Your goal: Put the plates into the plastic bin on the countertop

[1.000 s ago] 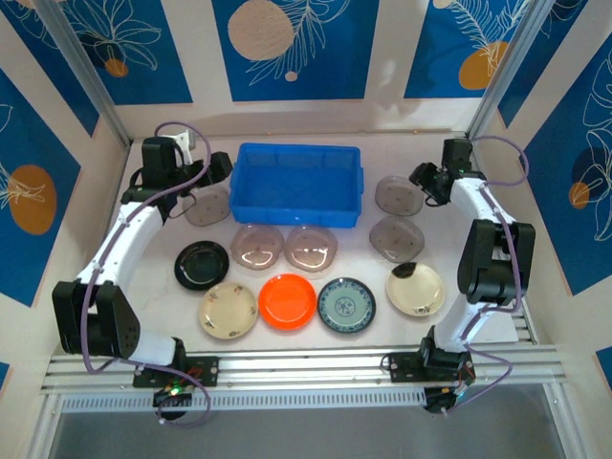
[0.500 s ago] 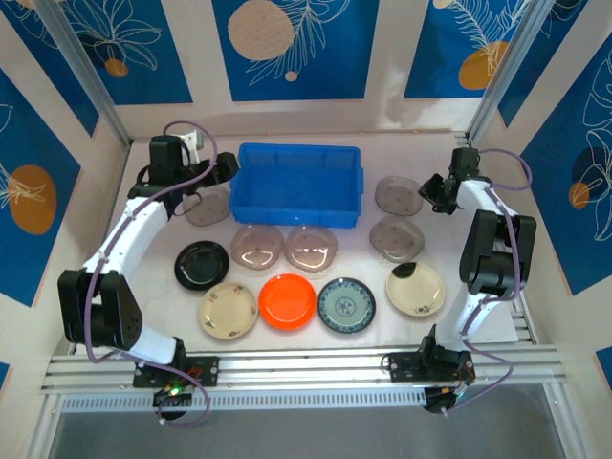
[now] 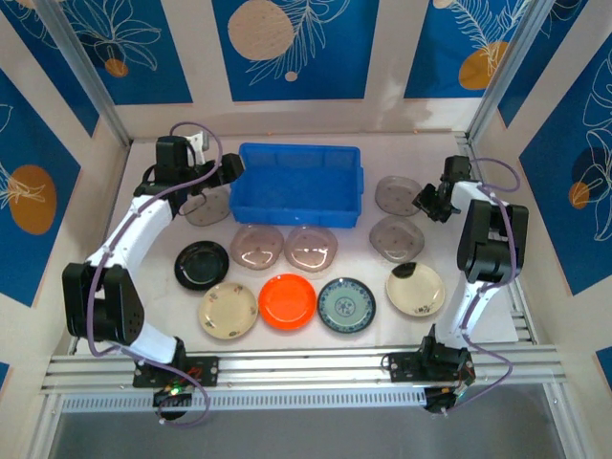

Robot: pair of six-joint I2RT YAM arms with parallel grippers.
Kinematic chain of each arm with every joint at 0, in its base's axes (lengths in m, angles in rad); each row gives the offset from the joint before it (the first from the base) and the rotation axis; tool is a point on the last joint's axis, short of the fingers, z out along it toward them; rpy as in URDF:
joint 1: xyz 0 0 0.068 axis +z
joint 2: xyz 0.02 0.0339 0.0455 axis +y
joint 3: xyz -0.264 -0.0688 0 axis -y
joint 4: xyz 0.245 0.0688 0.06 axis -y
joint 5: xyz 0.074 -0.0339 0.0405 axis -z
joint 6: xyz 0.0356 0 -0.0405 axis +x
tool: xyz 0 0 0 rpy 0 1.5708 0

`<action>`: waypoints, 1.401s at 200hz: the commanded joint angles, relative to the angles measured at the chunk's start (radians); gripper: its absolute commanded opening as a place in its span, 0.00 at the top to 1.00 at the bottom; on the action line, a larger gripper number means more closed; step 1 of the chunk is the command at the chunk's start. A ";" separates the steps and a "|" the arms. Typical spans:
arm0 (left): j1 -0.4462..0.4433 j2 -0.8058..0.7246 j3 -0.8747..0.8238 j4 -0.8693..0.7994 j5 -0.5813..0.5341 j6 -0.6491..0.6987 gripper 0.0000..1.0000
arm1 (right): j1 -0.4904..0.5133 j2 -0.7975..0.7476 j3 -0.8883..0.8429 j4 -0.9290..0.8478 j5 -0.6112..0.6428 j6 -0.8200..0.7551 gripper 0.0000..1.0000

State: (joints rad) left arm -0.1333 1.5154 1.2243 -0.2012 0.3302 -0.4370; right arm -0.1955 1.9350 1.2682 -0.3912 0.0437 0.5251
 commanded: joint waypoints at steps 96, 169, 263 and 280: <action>-0.024 0.049 0.030 0.036 0.033 0.000 0.07 | 0.006 0.074 0.105 -0.080 -0.045 -0.035 0.76; -0.031 0.082 0.064 0.030 0.071 0.014 0.07 | 0.001 0.085 0.119 -0.096 -0.041 -0.023 1.00; -0.069 0.078 0.126 -0.036 0.036 0.066 0.09 | 0.083 -0.250 0.108 -0.027 0.249 0.070 1.00; -0.070 0.082 0.127 -0.032 0.031 0.066 0.10 | 0.132 -0.302 0.123 -0.015 0.281 0.053 1.00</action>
State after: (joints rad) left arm -0.1944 1.6005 1.3239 -0.2043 0.3725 -0.4030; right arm -0.1284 1.7168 1.3602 -0.4271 0.2287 0.5720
